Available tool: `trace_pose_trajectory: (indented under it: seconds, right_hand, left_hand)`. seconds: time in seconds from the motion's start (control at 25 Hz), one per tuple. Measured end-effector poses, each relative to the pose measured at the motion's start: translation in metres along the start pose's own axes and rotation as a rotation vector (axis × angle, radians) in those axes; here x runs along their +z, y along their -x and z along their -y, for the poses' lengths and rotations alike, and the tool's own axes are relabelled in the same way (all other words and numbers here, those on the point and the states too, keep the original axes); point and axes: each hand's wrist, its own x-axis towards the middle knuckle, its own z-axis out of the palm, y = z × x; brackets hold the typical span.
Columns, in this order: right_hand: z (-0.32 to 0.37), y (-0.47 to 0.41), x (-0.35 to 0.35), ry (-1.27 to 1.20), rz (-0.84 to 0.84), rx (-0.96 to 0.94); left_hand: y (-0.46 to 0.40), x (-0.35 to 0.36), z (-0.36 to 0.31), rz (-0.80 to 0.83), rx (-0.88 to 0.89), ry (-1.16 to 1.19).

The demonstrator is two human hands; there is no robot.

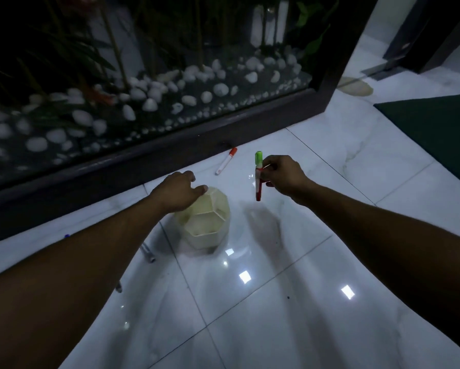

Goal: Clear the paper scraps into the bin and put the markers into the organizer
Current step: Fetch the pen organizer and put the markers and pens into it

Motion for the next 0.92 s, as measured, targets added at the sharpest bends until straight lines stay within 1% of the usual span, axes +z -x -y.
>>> trace_pose_trajectory:
  seconds: [0.08,0.2,0.28,0.36,0.48,0.56,0.68,0.8,0.92]
  right_hand:
    - [0.023,0.002,0.01,-0.084,0.023,-0.038]
    - [0.052,0.011,0.024,-0.058,0.02,-0.13]
    - [0.065,0.016,0.031,-0.052,0.023,-0.165]
    - [0.075,0.019,0.038,-0.055,0.038,-0.185]
    - [0.086,0.02,0.05,-0.054,0.049,-0.215]
    - [0.091,0.019,0.058,-0.019,0.056,-0.239]
    - [0.094,0.016,0.072,0.094,0.046,-0.267]
    - [0.092,0.013,0.086,0.214,0.061,-0.268]
    - [0.085,0.01,0.095,0.27,0.08,-0.248]
  left_hand:
    - [0.009,-0.012,0.015,-0.036,-0.031,0.046]
    - [0.027,-0.026,0.038,-0.058,-0.118,0.104]
    - [0.036,-0.026,0.049,-0.035,-0.148,0.16]
    - [0.044,-0.02,0.056,-0.006,-0.17,0.27]
    - [0.055,-0.007,0.059,0.085,-0.2,0.408]
    - [0.059,0.002,0.059,0.138,-0.206,0.443]
    - [0.061,0.011,0.057,0.182,-0.208,0.473]
    - [0.062,0.013,0.058,0.19,-0.206,0.489]
    - [0.064,0.012,0.063,0.177,-0.185,0.536]
